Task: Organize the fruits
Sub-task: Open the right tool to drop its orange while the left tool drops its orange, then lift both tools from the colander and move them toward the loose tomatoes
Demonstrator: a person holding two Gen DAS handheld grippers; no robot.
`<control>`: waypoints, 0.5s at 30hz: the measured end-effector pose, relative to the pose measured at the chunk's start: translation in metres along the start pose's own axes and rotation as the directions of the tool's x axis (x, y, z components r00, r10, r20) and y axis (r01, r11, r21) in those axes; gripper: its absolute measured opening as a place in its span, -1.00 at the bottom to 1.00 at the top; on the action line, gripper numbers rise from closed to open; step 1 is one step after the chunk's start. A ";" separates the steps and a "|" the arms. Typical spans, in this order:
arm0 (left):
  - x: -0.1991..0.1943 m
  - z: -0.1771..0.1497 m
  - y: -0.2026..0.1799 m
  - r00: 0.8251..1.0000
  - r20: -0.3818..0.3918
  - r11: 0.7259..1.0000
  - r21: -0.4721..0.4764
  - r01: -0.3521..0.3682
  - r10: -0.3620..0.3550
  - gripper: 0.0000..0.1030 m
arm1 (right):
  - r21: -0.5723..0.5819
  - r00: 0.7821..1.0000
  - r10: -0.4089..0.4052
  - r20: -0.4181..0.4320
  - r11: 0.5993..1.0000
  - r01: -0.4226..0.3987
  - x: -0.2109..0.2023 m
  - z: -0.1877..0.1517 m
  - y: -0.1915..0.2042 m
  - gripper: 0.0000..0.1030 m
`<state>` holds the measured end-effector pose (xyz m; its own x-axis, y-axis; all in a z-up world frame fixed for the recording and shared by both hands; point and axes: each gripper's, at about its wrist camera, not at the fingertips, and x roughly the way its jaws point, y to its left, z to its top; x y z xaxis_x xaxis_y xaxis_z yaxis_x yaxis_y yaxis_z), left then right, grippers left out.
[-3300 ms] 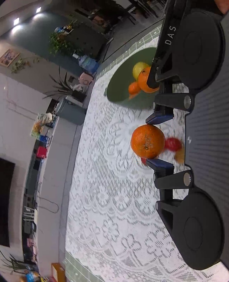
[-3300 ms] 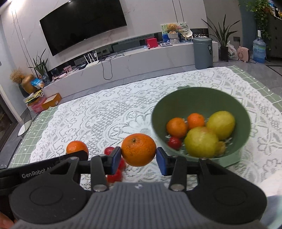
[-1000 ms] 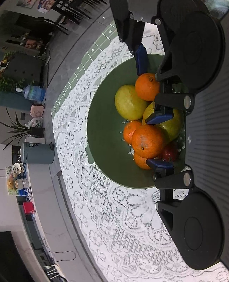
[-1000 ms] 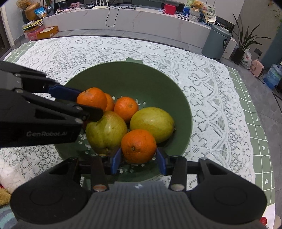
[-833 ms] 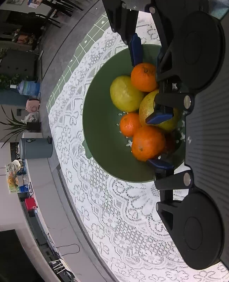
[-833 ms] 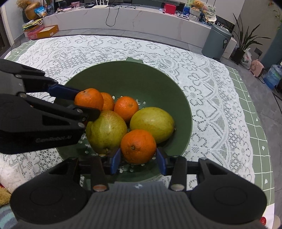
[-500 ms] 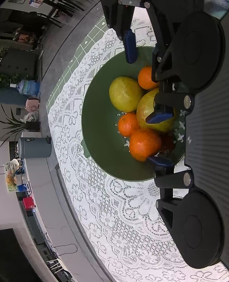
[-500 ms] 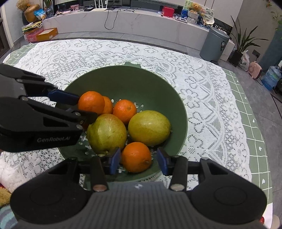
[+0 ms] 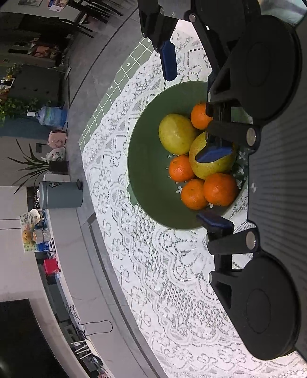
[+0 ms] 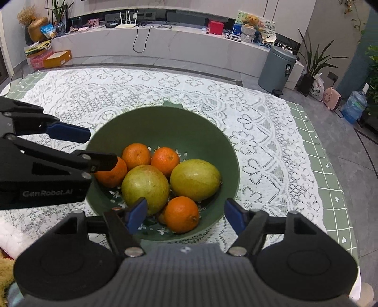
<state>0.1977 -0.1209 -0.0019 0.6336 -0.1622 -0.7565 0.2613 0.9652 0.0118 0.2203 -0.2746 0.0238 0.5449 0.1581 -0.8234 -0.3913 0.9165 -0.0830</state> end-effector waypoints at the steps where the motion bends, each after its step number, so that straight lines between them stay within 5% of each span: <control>1: -0.004 -0.001 0.000 1.000 0.003 1.000 0.000 -0.003 0.003 0.12 | 0.005 1.000 0.004 0.005 1.000 -0.004 -0.003 0.000 0.001 0.36; 15: -0.057 -0.021 0.022 0.998 0.052 0.999 -0.028 -0.037 0.039 0.12 | 0.083 0.993 0.081 0.084 0.993 -0.088 -0.038 -0.010 0.032 0.50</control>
<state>0.1517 -0.0859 0.0275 0.6801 -0.1350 -0.7206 0.2167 0.9760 0.0217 0.1798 -0.2547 0.0469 0.5713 0.2622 -0.7777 -0.3748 0.9264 0.0370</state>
